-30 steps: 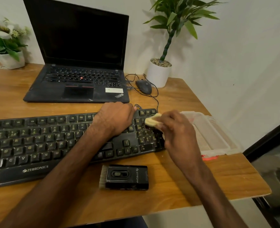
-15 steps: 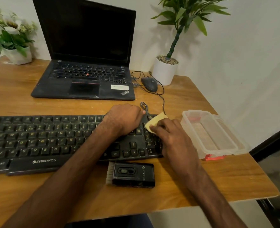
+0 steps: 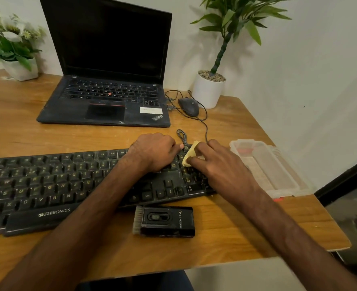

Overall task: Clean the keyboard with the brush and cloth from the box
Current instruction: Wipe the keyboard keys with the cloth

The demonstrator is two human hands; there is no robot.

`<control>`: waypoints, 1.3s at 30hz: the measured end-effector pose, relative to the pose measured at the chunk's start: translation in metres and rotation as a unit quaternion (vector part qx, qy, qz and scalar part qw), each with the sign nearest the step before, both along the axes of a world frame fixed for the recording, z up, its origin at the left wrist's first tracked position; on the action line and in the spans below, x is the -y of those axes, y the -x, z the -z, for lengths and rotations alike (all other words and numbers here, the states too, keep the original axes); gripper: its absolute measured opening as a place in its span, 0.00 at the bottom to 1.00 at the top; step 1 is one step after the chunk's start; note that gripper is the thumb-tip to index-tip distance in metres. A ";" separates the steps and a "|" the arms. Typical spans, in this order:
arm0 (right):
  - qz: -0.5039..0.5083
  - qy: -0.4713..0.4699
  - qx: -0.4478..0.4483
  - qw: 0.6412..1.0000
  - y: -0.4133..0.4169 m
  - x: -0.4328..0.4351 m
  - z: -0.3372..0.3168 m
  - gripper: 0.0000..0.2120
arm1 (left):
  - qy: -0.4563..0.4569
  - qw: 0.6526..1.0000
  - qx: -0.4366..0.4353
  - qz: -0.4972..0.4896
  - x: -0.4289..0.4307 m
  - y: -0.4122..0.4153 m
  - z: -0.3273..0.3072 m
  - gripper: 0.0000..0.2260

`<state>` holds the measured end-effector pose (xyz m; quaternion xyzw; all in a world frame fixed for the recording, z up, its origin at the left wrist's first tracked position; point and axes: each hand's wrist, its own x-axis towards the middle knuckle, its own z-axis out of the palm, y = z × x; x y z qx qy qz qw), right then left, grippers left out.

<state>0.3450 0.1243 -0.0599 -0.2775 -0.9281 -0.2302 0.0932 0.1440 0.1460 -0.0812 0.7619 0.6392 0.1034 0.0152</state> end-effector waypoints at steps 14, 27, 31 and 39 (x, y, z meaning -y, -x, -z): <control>0.020 0.061 -0.125 0.990 -0.014 -0.003 -0.001 0.22 | 0.004 1.000 0.002 0.020 0.000 -0.008 0.002 0.24; 0.098 0.117 -0.296 0.943 -0.016 0.000 0.005 0.14 | -0.022 0.998 0.051 0.018 0.005 0.001 -0.010 0.18; 0.121 0.086 -0.298 0.943 0.003 -0.003 0.010 0.13 | -0.005 0.998 0.064 -0.009 0.027 0.019 -0.013 0.20; 0.059 0.145 -0.222 0.962 0.006 0.001 0.025 0.14 | 0.088 0.994 -0.025 -0.065 0.091 0.043 0.003 0.49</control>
